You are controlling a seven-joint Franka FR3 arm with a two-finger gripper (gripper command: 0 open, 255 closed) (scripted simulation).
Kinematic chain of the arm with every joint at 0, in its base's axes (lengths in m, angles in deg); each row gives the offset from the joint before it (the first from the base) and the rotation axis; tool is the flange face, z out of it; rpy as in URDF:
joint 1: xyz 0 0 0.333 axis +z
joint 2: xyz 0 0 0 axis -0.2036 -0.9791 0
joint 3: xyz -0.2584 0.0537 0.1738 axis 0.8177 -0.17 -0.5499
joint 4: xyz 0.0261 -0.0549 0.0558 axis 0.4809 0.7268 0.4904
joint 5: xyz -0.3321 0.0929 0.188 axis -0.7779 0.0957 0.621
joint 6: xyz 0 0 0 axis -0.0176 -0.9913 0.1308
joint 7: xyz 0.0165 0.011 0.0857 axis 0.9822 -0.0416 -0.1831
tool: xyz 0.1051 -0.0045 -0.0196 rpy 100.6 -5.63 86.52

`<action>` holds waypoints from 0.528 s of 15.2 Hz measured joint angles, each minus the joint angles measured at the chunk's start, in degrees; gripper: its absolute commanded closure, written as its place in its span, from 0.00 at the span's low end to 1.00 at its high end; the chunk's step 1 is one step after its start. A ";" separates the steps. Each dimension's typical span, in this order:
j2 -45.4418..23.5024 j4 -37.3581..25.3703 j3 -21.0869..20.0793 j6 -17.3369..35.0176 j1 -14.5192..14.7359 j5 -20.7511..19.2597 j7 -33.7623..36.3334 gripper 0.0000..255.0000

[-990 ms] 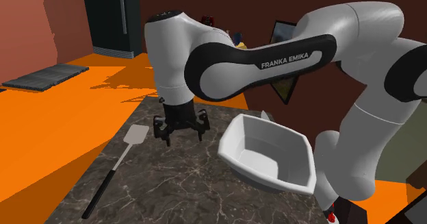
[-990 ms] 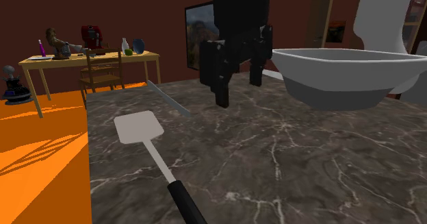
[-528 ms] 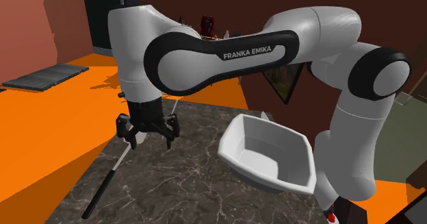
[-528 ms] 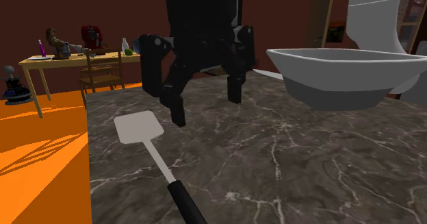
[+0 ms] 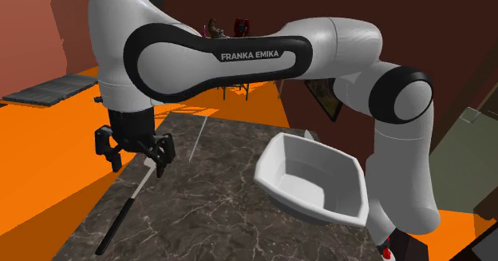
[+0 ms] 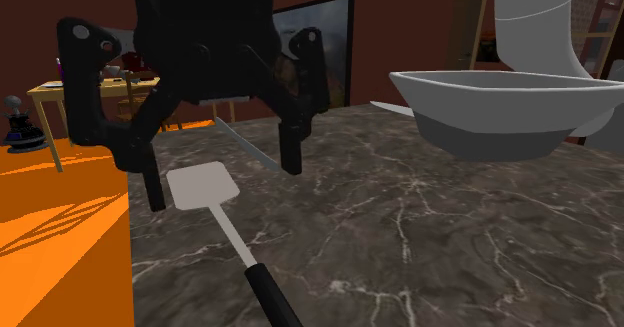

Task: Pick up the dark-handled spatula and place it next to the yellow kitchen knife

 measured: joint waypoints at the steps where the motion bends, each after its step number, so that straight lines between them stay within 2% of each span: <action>1: -0.09 0.61 0.03 0.76 -0.07 0.03 0.02 0.00; 8: -0.42 4.29 0.11 4.81 -0.15 -0.06 0.22 0.00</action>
